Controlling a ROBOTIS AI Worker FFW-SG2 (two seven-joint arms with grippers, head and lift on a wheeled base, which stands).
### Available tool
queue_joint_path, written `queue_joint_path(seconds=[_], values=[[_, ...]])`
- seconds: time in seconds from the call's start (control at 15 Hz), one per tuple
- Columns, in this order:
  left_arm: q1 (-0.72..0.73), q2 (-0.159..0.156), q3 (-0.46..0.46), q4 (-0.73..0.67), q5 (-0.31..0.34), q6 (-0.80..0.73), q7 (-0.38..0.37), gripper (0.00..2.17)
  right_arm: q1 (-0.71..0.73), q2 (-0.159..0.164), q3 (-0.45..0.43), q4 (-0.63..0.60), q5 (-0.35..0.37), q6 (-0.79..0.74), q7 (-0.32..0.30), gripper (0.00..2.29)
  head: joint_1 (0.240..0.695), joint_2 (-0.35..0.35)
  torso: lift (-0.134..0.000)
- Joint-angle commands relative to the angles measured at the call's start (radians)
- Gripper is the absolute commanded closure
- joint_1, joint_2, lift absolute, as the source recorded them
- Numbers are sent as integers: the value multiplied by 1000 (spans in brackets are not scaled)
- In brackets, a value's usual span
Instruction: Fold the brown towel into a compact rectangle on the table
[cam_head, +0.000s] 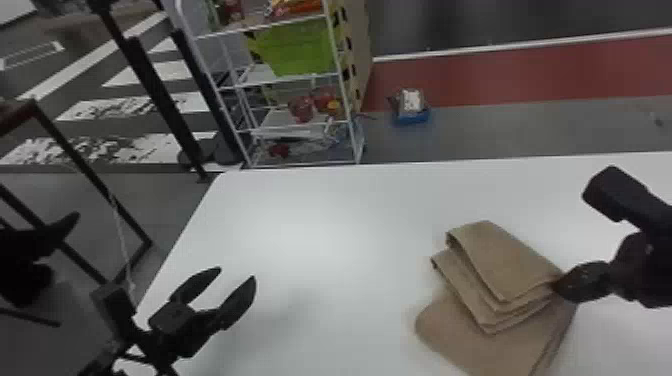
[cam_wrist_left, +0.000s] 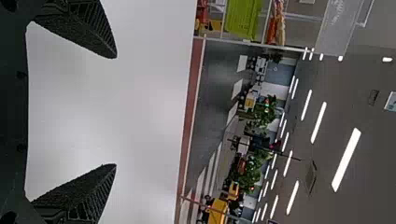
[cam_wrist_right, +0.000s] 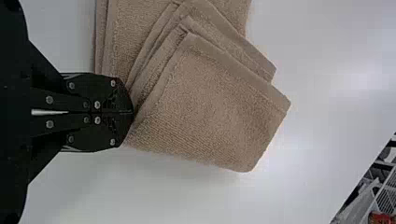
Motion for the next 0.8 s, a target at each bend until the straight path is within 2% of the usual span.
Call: queue_joint_path(seconds=[0.0, 0.33, 0.47, 0.73], values=[[-2, -4, -1, 3, 0, -11, 0, 46, -33, 34, 18, 44, 2, -13, -28, 2132, 695, 315, -123], [-16, -4, -7, 6, -13, -8, -2, 46, -41, 124, 16, 65, 13, -77, -121, 2132, 695, 332, -123], [-17, -4, -6, 6, -16, -8, -2, 46, -41, 147, 21, 65, 10, -102, -135, 2128, 695, 350, -123], [-19, -4, -10, 6, -16, -8, -6, 46, -41, 169, 59, 79, 42, -105, -137, 2125, 695, 350, -123]])
